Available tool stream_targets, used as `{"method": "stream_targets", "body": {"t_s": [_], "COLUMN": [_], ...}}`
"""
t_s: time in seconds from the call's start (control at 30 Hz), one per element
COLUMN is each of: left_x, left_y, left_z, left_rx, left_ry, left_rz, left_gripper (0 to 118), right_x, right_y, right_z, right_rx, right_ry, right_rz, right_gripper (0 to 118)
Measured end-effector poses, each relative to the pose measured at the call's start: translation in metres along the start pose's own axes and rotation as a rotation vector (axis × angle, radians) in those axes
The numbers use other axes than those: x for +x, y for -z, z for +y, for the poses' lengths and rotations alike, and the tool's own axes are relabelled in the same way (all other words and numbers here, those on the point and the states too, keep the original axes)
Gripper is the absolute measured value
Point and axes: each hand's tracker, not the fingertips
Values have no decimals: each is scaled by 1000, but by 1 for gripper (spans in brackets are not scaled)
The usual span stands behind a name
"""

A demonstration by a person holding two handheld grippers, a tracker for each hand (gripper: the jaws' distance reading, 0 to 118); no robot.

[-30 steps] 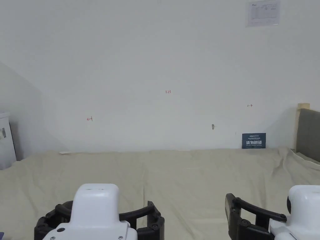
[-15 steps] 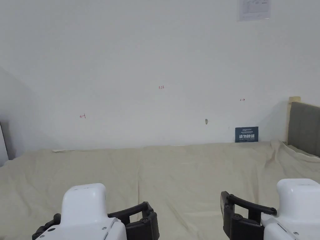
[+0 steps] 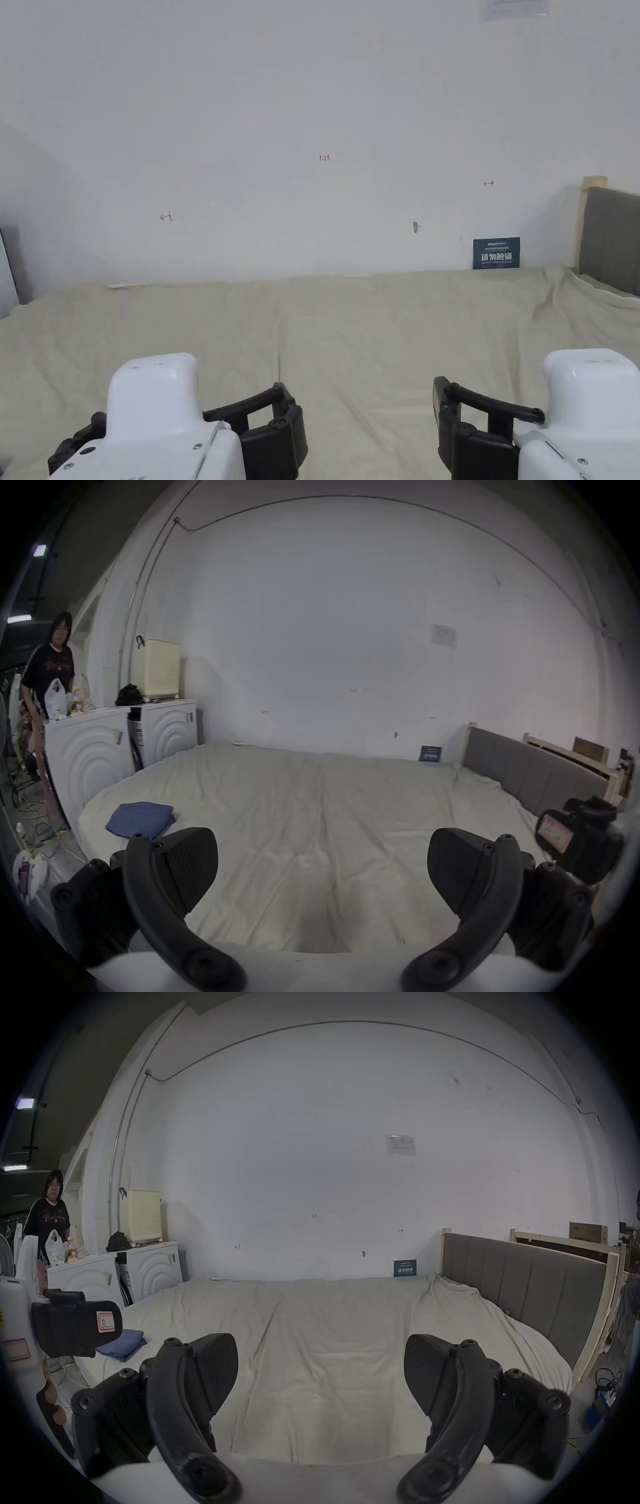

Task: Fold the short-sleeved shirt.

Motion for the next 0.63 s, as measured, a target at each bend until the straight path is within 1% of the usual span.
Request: {"method": "stream_targets", "body": {"t_s": [0.1,0.2,0.23,0.43,0.63], "left_x": [1,8,9,9,13], "left_y": [1,1,2,-3,-2], "left_z": [-2,-6,-7,-7,-9], "left_rx": [2,30,35,57,61], "left_ry": [-1,68,87,73,127], "left_rz": [-2,64,67,35,83], "left_gripper": [118,118,118,118,118], "right_x": [1,2,3,5,6], "right_y": [0,0,0,-1,-3], "right_z": [-1,-2,-2,-3,-4], "right_rx": [-4,-2,-2,-6,-2], "right_ry": [-4,-4,-1,12,7], "right_rz": [-7,-10,-12,-15,-19], "right_gripper": [100,100,100,100,100]}}
